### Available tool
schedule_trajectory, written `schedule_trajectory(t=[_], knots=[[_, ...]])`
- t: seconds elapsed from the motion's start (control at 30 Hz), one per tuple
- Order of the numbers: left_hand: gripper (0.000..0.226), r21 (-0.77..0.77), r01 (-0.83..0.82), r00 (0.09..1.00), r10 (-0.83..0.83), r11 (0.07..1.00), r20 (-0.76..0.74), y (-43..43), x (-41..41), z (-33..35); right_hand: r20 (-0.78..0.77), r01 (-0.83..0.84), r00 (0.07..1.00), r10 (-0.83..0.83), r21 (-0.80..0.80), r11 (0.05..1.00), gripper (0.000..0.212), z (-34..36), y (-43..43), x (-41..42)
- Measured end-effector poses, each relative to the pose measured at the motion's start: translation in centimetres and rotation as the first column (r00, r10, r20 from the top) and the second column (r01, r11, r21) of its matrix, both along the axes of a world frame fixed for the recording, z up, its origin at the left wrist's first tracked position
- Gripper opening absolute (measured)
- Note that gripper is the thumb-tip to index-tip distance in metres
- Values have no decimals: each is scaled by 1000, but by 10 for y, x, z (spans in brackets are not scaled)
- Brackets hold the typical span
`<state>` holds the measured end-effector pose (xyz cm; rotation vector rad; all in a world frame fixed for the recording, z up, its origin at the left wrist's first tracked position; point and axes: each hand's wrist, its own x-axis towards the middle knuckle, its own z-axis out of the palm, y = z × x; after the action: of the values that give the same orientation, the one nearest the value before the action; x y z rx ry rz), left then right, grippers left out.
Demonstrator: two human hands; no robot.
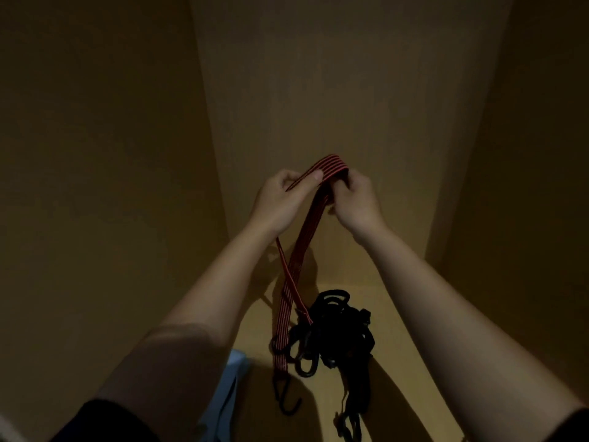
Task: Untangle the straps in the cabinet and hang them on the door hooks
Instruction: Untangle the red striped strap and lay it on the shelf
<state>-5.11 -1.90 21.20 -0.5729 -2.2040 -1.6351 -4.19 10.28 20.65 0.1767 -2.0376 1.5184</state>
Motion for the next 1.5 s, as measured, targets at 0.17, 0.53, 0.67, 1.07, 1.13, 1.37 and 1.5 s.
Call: schedule_trajectory(t=[0.17,0.53,0.67,1.07,1.13,1.37,1.5], knots=[[34,-211,128,986,-100,969,136,-4,0,-10,-2,-23,1000,23,-88,996,24,34,-5,1],[13,-53,19,993,-13,998,116,8,7,36,143,-253,942,304,-295,921,29,3,-7,15],[11,67,-31,990,21,997,139,11,11,65,316,-401,829,461,-238,885,48,-25,-9,17],[13,148,-56,979,25,987,202,14,4,47,428,-305,854,297,-50,951,30,-59,-9,25],[21,136,-74,975,44,988,216,13,2,41,394,-269,871,295,-120,956,27,-55,-6,23],[43,8,-106,937,97,994,334,11,-8,8,262,-151,937,232,-296,943,24,-34,-2,18],[72,-125,67,893,-3,990,449,10,-2,-19,223,-102,958,179,-319,942,29,-21,3,14]])
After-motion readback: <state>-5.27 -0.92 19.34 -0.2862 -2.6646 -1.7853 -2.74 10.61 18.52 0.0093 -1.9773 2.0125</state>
